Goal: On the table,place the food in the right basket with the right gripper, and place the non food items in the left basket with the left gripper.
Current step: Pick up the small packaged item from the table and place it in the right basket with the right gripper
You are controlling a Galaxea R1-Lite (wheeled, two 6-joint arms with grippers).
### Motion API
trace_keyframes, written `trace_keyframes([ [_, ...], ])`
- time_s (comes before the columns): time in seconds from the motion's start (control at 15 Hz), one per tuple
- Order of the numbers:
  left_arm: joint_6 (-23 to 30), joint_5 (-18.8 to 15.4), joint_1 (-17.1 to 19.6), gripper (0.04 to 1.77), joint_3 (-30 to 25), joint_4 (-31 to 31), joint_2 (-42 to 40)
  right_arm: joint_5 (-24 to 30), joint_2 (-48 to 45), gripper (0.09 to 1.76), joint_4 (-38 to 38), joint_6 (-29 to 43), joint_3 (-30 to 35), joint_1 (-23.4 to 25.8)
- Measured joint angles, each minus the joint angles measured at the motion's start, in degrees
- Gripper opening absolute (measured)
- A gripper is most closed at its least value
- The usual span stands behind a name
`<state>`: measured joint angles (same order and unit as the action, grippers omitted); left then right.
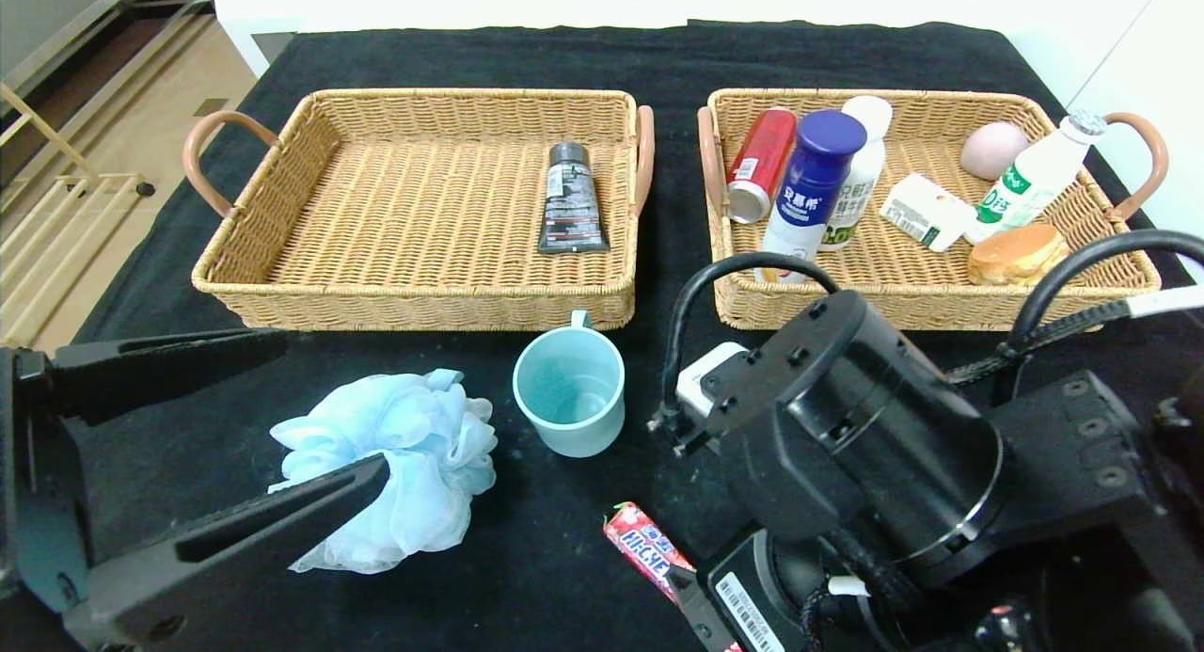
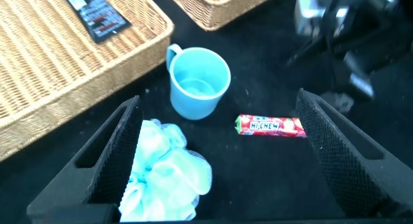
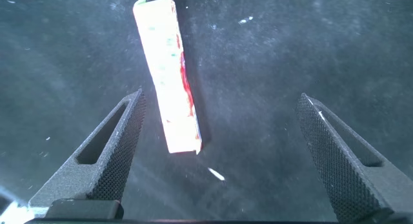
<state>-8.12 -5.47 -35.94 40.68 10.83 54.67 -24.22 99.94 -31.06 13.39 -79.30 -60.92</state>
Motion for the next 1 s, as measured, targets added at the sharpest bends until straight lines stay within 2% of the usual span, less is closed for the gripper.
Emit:
trace_keyframes([
  [0.27,-0.04,-0.15,0.39,1.72,1.35,-4.08,-1.32,-2.79,3.39,1.70,-0.02,-0.20,-0.57,-1.57],
  [0.47,-0.09,-0.17,0.41,1.72,1.73,-4.30,-2.11,-5.96,5.85,1.71,0.13,-0.24,-0.79,-2.51],
  [0.73,-0.30,-0.20,0.35,1.72,1.79,-4.30,-2.61,-7.06,8.35,1.71,0.35,-0.05,-0.85,-3.24],
  [1.0,-0.37,-0.22,0.35,1.72,1.77,-4.30,-2.72,-7.08,9.57,1.08,0.48,0.09,-0.77,-3.33],
])
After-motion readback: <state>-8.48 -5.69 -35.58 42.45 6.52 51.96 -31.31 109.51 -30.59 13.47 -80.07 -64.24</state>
